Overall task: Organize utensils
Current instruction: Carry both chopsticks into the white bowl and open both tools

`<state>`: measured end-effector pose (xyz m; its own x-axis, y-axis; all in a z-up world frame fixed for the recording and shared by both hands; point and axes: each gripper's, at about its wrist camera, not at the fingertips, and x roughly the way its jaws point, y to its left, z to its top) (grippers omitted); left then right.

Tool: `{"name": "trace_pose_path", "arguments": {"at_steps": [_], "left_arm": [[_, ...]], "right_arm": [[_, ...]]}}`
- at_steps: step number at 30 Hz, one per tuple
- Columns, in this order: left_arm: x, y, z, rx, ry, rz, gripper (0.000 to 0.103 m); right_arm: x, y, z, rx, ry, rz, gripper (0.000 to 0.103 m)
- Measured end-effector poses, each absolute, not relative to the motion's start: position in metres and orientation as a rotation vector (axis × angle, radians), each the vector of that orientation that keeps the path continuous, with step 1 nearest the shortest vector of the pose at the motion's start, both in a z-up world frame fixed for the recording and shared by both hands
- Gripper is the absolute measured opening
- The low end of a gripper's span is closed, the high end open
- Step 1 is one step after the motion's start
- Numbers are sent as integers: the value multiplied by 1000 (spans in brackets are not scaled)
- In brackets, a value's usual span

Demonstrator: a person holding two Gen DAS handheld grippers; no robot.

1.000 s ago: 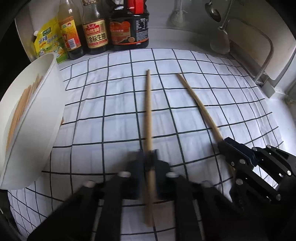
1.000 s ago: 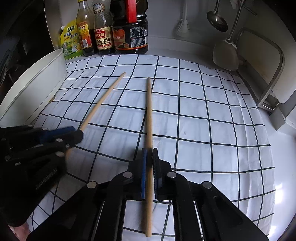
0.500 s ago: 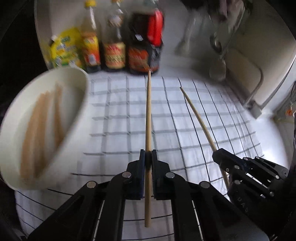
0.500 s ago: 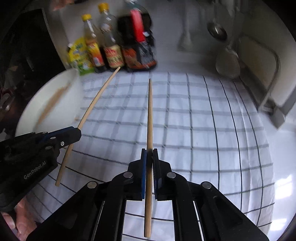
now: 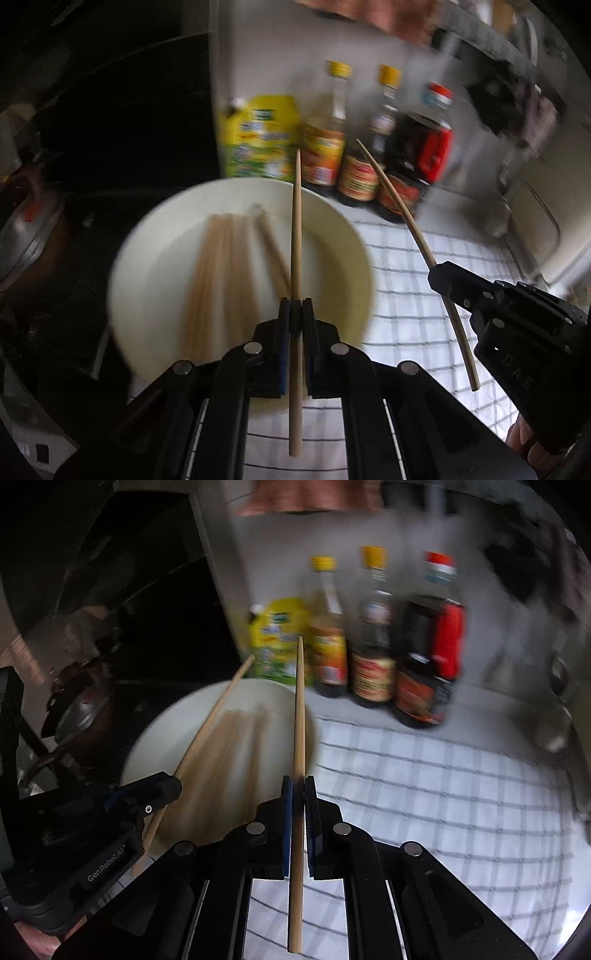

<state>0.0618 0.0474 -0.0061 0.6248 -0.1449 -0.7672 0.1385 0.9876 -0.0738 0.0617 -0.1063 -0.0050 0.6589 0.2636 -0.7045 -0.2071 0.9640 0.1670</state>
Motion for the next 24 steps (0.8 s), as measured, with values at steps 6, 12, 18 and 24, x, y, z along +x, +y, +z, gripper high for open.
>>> {"name": "trace_pose_path", "arguments": {"at_steps": [6,12,18,24], "left_arm": [[91,92,-7,-18,884,-101,8],[116,111,-32,-48,939,-79,8],[134,109,-54,-44,995,-84,8],[135,118,-55,-69,1005,-45,38]], "right_arm": [[105,-53,-16,79,855,326,6],[134,-27,-51,59,958,314,6],[148,-20,-71,55,1019,291,6],[145,-25,-64,58,1000,277,18]]}}
